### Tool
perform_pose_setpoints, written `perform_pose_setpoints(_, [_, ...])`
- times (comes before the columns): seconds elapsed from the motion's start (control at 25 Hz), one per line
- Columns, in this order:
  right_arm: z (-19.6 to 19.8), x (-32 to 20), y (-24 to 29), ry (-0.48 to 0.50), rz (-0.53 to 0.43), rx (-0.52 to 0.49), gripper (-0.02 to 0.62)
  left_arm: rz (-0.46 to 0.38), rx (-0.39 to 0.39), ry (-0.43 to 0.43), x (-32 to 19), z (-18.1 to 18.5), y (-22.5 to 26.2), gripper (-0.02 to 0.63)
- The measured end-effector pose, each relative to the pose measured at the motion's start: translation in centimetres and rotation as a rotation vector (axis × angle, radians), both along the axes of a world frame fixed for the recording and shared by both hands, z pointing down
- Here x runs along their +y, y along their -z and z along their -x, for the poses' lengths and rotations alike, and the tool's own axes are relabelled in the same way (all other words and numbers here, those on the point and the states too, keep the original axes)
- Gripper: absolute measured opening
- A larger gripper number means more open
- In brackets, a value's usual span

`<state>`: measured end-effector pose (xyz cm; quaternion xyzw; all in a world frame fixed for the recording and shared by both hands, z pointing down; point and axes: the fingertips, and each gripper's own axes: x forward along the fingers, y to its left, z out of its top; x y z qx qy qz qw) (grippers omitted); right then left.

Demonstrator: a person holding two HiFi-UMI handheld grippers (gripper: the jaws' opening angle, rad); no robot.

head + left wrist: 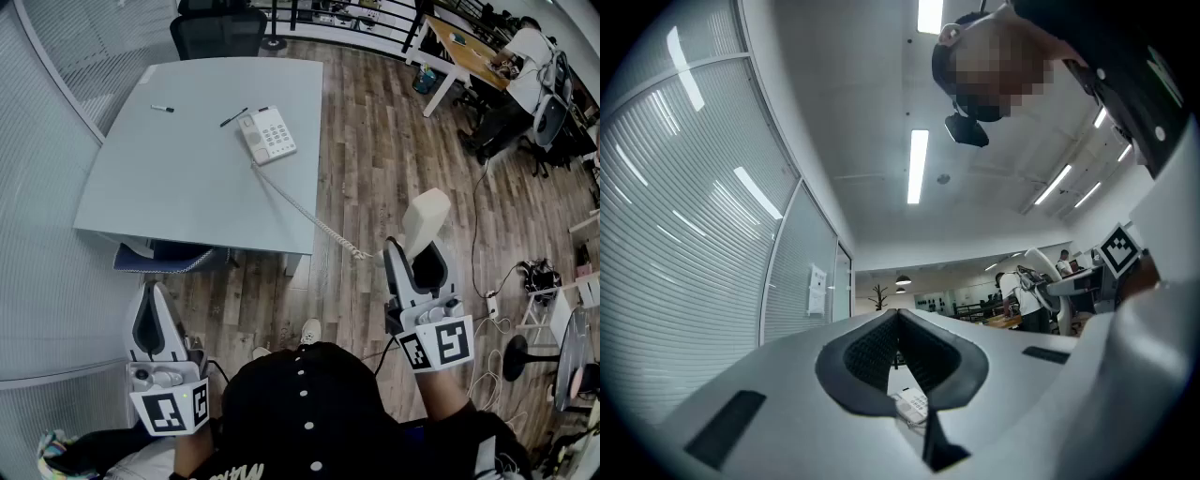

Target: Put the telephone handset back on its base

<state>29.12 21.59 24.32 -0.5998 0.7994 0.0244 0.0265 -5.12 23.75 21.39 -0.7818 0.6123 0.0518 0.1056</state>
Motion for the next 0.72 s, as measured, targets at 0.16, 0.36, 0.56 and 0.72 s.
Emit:
perform_pose_setpoints(0.16, [0.0,-0.1,-0.3,0.007,0.002,0.003,0.229,0.004,-0.002,0.002,-0.1,-0.2,-0.3,0.014])
perform_pose_setpoints(0.36, [-0.6,-0.4,-0.6,0.012,-0.001,-0.02,0.229,0.008,-0.008,0.001,-0.4,-1.0,-0.5,0.014])
perform_pose_setpoints(0.56, [-1.5,-1.4,-0.6,0.031,-0.009,-0.049,0.229,0.019,-0.02,0.013,-1.0,-2.1,-0.7,0.014])
perform_pose_setpoints(0.72, [-2.3,-2.5,-1.0,0.05,-0.006,-0.068,0.229,0.027,-0.025,0.033,-1.5,-3.0,-0.9,0.014])
